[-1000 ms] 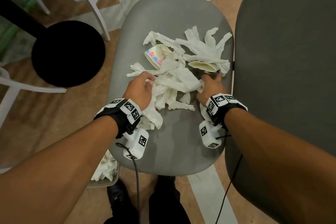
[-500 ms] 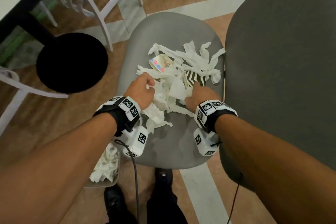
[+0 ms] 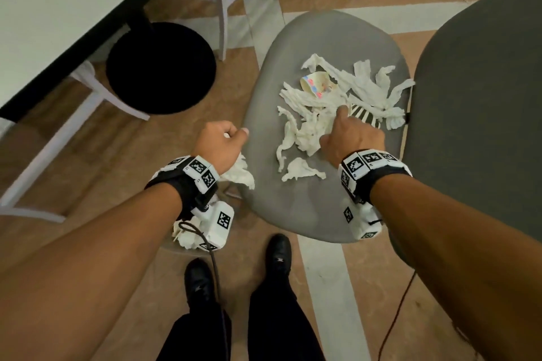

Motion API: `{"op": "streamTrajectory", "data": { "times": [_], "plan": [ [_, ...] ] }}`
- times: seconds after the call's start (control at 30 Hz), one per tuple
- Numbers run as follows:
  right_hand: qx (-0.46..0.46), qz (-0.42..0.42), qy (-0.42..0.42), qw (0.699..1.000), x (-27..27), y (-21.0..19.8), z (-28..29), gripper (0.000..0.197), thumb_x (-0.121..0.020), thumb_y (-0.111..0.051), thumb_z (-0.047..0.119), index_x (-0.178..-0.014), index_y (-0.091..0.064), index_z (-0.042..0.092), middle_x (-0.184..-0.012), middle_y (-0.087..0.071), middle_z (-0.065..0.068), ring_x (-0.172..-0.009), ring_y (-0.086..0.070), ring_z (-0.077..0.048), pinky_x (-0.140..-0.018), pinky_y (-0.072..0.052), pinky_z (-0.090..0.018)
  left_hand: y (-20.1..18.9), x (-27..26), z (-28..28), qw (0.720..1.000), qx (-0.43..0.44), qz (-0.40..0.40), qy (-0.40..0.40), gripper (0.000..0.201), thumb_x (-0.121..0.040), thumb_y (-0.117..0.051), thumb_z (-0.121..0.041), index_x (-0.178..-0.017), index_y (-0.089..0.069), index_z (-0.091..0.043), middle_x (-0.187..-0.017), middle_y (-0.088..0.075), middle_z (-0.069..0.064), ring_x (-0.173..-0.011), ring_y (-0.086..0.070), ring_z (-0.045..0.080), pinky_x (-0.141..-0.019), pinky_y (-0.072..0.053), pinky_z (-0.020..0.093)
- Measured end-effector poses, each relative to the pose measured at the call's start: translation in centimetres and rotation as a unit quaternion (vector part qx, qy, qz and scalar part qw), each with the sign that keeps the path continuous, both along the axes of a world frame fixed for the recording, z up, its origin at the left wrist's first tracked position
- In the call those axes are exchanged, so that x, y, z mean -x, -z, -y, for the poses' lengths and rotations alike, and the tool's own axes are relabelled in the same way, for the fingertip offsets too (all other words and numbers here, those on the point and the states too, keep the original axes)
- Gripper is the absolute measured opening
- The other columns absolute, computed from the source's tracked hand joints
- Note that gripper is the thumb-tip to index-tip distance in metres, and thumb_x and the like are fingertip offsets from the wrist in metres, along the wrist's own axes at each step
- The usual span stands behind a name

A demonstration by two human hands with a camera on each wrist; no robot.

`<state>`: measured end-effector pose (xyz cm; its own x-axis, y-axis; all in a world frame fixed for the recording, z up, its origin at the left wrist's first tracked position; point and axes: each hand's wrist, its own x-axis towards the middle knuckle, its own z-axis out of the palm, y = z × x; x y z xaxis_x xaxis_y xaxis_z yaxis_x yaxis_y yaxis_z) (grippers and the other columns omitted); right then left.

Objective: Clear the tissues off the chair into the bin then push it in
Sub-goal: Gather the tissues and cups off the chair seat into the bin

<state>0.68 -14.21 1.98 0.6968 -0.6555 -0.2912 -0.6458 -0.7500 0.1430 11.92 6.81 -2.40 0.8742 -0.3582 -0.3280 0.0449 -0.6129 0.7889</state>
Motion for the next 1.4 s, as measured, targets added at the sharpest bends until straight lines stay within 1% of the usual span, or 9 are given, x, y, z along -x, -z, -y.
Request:
{"op": "streamTrajectory", "data": {
  "times": [0.2,0.33,0.4,0.53,0.73,0.97,1.1,1.23,1.4],
  "plan": [
    [-0.112,0.032,-0.121,0.986,-4.1,1.7,-10.3,0.039,-0.087,-0.047,0.039,-0.116,-0.040,0.015,-0.093,-0.058,-0.008,-0.078,-0.058,-0.032,-0.064,-0.038,-0.037,2.5,-0.8,-6.6,0.999,-0.036,-0.020,-0.029,0.034,-0.085,-0.061,-0.039,-0.059,-0.054,-0.019,-0.060,-0.057,-0.004,-0.066,-0.056,0.021,-0.071,-0.047,0.033],
    [-0.207,0.057,-0.190,0.958,-5.5,6.8,-18.3,0.041,-0.086,-0.047,0.041,-0.118,-0.043,0.016,-0.111,-0.059,-0.007,-0.084,-0.056,-0.029,-0.067,-0.043,-0.038,4.9,0.0,-11.2,0.989,-0.113,-0.077,-0.048,0.024,-0.089,-0.050,-0.033,-0.089,-0.061,-0.011,-0.081,-0.059,0.002,-0.078,-0.054,0.025,-0.068,-0.039,0.032],
    [-0.258,0.024,-0.187,0.948,-5.3,10.6,-21.1,0.046,-0.086,-0.051,0.042,-0.124,-0.041,0.017,-0.119,-0.058,-0.009,-0.099,-0.059,-0.032,-0.075,-0.048,-0.041,6.6,0.9,-13.7,0.980,-0.125,-0.142,-0.057,0.026,-0.090,-0.047,-0.032,-0.104,-0.052,-0.011,-0.087,-0.054,0.002,-0.081,-0.052,0.023,-0.067,-0.037,0.033],
    [-0.333,-0.053,-0.141,0.931,-3.8,18.8,-23.5,0.049,-0.088,-0.060,0.025,-0.126,-0.031,0.014,-0.111,-0.062,-0.016,-0.086,-0.061,-0.035,-0.070,-0.049,-0.039,13.1,2.6,-17.9,0.952,-0.169,-0.242,-0.075,0.063,-0.088,-0.053,-0.017,-0.141,-0.021,-0.009,-0.115,-0.050,0.006,-0.098,-0.053,0.026,-0.077,-0.044,0.035],
    [-0.334,-0.026,-0.173,0.926,-2.4,29.2,-25.7,0.048,-0.084,-0.063,0.004,-0.128,-0.044,0.010,-0.135,-0.043,-0.015,-0.116,-0.054,-0.036,-0.095,-0.049,-0.041,24.7,4.6,-18.5,0.969,-0.236,-0.073,0.027,0.013,-0.080,-0.059,-0.002,-0.085,-0.050,-0.010,-0.102,-0.049,0.011,-0.083,-0.055,0.026,-0.072,-0.039,0.026],
    [-0.359,-0.153,-0.197,0.900,-2.6,36.9,-26.5,0.048,-0.088,-0.061,0.020,-0.133,-0.052,0.008,-0.132,-0.056,-0.018,-0.122,-0.055,-0.036,-0.096,-0.046,-0.036,32.7,6.9,-16.6,0.921,-0.295,-0.101,0.232,0.007,-0.085,-0.062,-0.017,-0.083,-0.065,-0.011,-0.098,-0.068,0.018,-0.096,-0.064,0.038,-0.074,-0.042,0.034],
    [-0.377,-0.174,-0.209,0.885,-2.3,37.4,-26.1,0.064,-0.073,-0.077,0.027,-0.132,-0.053,0.020,-0.127,-0.062,-0.010,-0.111,-0.063,-0.033,-0.090,-0.053,-0.037,32.9,7.7,-16.6,0.903,-0.298,-0.132,0.279,0.039,-0.085,-0.064,-0.034,-0.121,-0.063,-0.018,-0.124,-0.063,0.011,-0.119,-0.054,0.032,-0.107,-0.039,0.042],
    [-0.381,-0.168,-0.194,0.888,-2.8,33.6,-25.9,0.031,-0.090,-0.058,0.027,-0.117,-0.062,0.013,-0.117,-0.065,-0.009,-0.104,-0.064,-0.029,-0.076,-0.045,-0.029,28.9,6.6,-16.2,0.908,-0.292,-0.153,0.259,0.034,-0.094,-0.054,-0.029,-0.124,-0.060,-0.014,-0.127,-0.062,0.014,-0.118,-0.055,0.034,-0.102,-0.041,0.039],
    [-0.413,-0.129,-0.142,0.890,-2.4,25.2,-24.3,0.038,-0.095,-0.051,0.026,-0.130,-0.056,0.011,-0.134,-0.055,-0.013,-0.120,-0.055,-0.030,-0.095,-0.045,-0.035,21.1,4.8,-15.4,0.910,-0.322,-0.134,0.221,0.044,-0.092,-0.052,-0.020,-0.136,-0.057,-0.022,-0.137,-0.060,0.006,-0.123,-0.057,0.028,-0.099,-0.048,0.035]
  ]
}}
